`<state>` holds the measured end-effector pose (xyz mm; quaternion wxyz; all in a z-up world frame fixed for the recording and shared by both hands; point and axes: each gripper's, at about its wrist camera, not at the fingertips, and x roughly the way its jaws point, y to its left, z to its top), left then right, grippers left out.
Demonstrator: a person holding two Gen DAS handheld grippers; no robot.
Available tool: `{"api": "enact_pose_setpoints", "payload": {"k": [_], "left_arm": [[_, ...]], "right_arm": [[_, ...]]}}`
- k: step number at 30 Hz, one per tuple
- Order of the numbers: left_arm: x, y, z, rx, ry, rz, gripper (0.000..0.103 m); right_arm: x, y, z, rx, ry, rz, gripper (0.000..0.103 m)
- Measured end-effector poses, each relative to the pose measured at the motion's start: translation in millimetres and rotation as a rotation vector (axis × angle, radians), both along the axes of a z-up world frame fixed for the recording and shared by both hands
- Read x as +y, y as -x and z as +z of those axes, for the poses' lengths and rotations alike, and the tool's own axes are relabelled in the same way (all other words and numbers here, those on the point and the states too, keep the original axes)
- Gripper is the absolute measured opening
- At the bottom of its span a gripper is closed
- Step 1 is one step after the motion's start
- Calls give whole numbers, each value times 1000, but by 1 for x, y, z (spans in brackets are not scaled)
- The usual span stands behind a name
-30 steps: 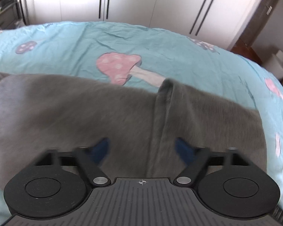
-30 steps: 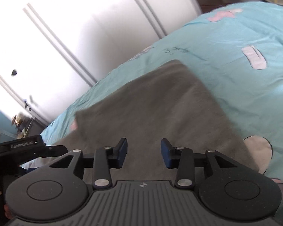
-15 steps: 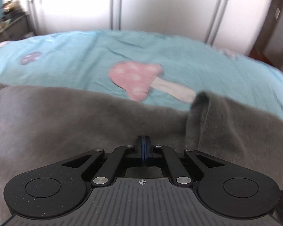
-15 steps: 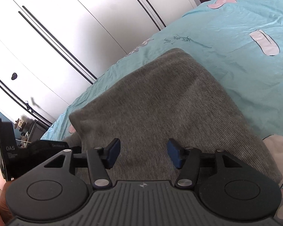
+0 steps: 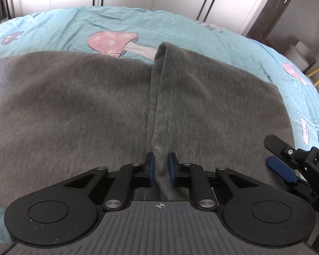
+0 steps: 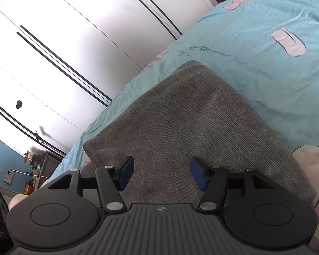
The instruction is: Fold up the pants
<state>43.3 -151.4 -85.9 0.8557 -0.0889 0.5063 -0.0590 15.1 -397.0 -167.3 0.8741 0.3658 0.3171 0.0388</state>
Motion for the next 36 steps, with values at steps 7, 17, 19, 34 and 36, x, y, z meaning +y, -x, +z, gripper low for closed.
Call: {"api": "enact_pose_setpoints", "payload": {"k": [7, 17, 19, 34, 36], "left_arm": [[3, 12, 3, -1, -33, 26, 8], [14, 19, 13, -40, -119, 96, 9], [11, 19, 16, -65, -132, 83, 17], [3, 20, 11, -82, -93, 13, 69], [1, 14, 4, -53, -164, 16, 24]], "right_arm": [[2, 1, 0, 0, 42, 3, 59], [6, 1, 0, -2, 96, 11, 63], [10, 0, 1, -7, 113, 23, 65], [21, -3, 2, -21, 160, 58, 82], [23, -3, 2, -25, 173, 66, 83]]}}
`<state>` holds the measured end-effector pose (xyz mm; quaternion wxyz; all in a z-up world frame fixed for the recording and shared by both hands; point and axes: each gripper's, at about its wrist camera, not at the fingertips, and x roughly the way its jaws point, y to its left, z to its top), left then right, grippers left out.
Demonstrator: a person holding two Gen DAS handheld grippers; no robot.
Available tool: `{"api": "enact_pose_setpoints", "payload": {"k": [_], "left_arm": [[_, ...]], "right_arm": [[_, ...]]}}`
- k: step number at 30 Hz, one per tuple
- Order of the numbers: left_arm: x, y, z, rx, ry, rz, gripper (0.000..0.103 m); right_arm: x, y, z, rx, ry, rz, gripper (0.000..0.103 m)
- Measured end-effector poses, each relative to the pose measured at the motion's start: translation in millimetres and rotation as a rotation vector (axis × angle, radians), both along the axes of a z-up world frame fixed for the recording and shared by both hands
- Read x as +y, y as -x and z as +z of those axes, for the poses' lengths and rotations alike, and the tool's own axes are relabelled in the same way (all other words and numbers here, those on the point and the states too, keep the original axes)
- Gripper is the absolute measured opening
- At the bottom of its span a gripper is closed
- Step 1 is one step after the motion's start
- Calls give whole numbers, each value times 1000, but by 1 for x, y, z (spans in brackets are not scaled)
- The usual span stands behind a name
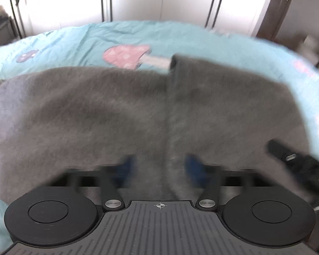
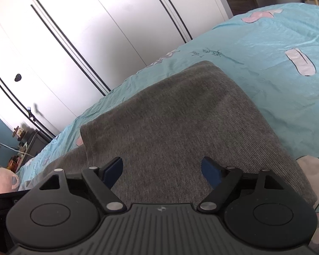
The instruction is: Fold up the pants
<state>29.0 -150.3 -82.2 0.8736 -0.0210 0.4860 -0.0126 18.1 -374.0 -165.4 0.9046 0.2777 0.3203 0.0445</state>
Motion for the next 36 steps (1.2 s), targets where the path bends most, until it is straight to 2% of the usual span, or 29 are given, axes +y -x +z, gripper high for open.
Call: {"api": "enact_pose_setpoints", "payload": {"k": [1, 2, 4, 6, 7, 8, 10, 11, 12, 15, 17, 20, 23, 25, 27, 28, 29, 36], "left_arm": [[3, -3, -2, 16, -20, 31, 2], [10, -5, -3, 26, -12, 71, 4], [34, -5, 7, 4, 106, 139, 4], [66, 1, 27, -88, 211, 188, 13], [88, 8, 40, -158, 247, 218, 31], [108, 16, 49, -216, 273, 252, 60], [161, 40, 60, -344, 324, 355, 84], [188, 55, 61, -397, 347, 397, 86], [215, 69, 59, -423, 370, 434, 86], [294, 112, 39, -429, 453, 599, 86], [334, 131, 19, -404, 514, 701, 85], [377, 146, -20, -363, 701, 783, 79], [388, 144, -43, -397, 903, 773, 79], [387, 133, -49, -415, 921, 736, 79], [388, 118, -58, -365, 881, 747, 77], [389, 110, -65, -330, 882, 758, 73], [396, 110, -72, -317, 901, 762, 68], [409, 104, -85, -303, 987, 758, 66]], "right_arm": [[1, 0, 0, 0, 7, 3, 83], [2, 0, 0, 0, 12, 5, 83], [2, 0, 0, 0, 20, 9, 83], [2, 1, 0, -1, 20, 10, 83], [2, 1, 0, -2, 21, 11, 83], [2, 1, 0, -2, 22, 11, 83], [3, 1, 0, -2, 29, 12, 83], [4, 0, 0, -1, 34, 13, 84], [5, 0, 0, -1, 40, 16, 85], [9, -1, 0, -1, 61, 23, 89], [12, -1, 1, 0, 73, 21, 91], [15, -1, 1, -2, 77, 16, 94], [14, -1, 0, -2, 67, 10, 94], [14, -1, 0, -3, 65, 7, 94], [15, -1, 0, 0, 79, 9, 94], [16, -1, 0, 0, 85, 10, 94], [17, -1, 0, 1, 91, 11, 94], [24, -3, 0, 3, 140, 22, 97]]}}
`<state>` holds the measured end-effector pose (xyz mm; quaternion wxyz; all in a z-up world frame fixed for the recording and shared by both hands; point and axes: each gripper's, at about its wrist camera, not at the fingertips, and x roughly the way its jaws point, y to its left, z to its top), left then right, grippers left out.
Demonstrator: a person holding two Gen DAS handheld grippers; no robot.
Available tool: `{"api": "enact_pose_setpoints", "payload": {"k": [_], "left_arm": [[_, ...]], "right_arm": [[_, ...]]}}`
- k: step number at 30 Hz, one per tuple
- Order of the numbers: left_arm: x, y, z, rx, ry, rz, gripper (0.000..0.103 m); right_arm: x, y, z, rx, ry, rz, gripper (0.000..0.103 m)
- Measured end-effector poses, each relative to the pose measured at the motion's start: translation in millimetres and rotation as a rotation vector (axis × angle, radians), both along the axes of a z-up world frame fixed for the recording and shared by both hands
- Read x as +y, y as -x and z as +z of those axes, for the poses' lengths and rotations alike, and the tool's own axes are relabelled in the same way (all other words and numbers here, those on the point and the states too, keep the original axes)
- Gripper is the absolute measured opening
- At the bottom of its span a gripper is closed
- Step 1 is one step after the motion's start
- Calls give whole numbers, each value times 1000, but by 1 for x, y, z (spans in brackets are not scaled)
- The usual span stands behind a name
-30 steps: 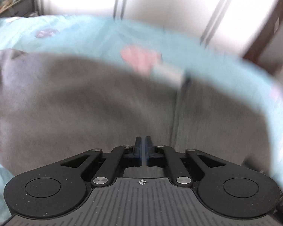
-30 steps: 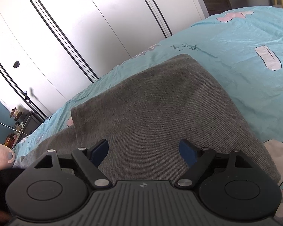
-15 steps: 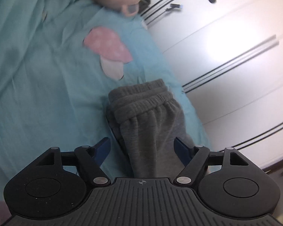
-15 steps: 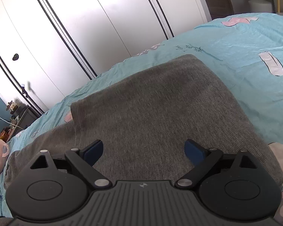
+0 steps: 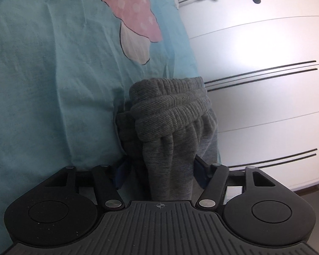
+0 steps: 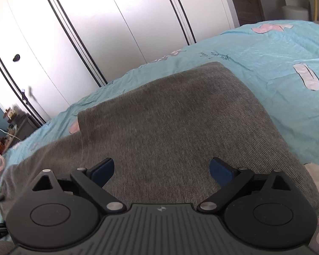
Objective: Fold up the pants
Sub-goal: 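Grasp the grey waistband with the left gripper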
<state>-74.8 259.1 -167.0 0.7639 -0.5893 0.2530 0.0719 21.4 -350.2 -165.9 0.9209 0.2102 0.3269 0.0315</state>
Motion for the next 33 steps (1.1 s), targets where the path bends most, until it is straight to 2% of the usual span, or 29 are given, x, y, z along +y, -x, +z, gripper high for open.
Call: {"api": "enact_pose_setpoints", "payload": {"k": [4, 9, 11, 13, 17, 19, 24, 30, 33], "left_arm": [[-2, 1, 4, -55, -50, -11, 66], [-1, 6, 4, -151, -16, -12, 66], [-2, 5, 12, -182, -38, -14, 75], [-2, 0, 15, -165, -29, -12, 86], [-2, -20, 10, -63, -58, -32, 86], [-4, -18, 12, -55, -73, -24, 85], [-4, 5, 14, 8, -44, 8, 78], [14, 11, 2, 14, -19, 50, 78], [18, 7, 0, -2, -29, 34, 78]], "right_arm": [[5, -1, -1, 0, 36, 8, 98], [2, -1, -1, -3, 22, 6, 98], [3, -2, -1, -3, 27, 6, 98], [4, -2, -1, -2, 31, 7, 98], [4, -2, -1, -2, 32, 7, 98], [4, -1, -1, -1, 32, 6, 98], [5, -2, -1, 0, 40, 8, 98], [5, -2, -1, 0, 44, 11, 98], [5, -2, -1, -1, 43, 11, 98]]}}
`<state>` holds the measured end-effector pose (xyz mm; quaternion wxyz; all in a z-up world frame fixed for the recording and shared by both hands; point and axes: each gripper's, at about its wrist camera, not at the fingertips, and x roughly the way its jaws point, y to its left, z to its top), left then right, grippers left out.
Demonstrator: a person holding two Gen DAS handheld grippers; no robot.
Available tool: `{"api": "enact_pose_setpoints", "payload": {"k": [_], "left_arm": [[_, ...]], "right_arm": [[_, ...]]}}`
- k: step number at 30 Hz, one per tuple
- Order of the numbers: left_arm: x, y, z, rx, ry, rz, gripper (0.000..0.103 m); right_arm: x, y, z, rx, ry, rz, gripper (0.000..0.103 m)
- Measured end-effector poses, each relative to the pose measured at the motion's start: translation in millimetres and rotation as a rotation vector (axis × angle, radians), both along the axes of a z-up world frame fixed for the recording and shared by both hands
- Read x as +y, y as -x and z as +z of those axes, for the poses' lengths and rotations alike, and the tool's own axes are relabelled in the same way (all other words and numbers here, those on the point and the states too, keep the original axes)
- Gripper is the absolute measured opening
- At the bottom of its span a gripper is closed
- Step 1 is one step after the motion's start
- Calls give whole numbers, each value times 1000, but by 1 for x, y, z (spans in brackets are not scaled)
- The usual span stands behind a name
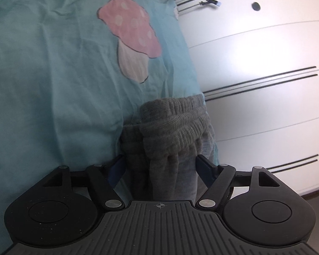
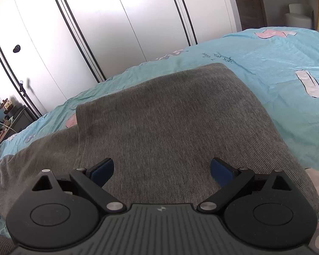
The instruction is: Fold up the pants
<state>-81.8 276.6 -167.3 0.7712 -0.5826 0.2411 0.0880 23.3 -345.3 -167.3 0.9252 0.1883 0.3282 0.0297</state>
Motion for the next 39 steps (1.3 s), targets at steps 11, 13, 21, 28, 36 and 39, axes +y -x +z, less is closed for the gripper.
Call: {"api": "enact_pose_setpoints", "payload": {"k": [11, 13, 21, 28, 36, 39], "left_arm": [[5, -30, 8, -44, -91, -40, 63], [7, -34, 3, -34, -90, -51, 63], [8, -58, 9, 2, -117, -57, 63], [2, -49, 22, 40, -165, -32, 46], [-58, -57, 115, -49, -451, -122, 38], [-97, -64, 155, -111, -540, -183, 37]], "right_arm": [[1, 0, 0, 0, 12, 0, 98], [1, 0, 0, -1, 13, -1, 98], [6, -3, -1, -4, 47, 0, 98], [3, -4, -1, -8, 21, -10, 98], [-3, -2, 4, -12, -23, -35, 97], [-17, 3, 8, -26, -118, -90, 97]]}}
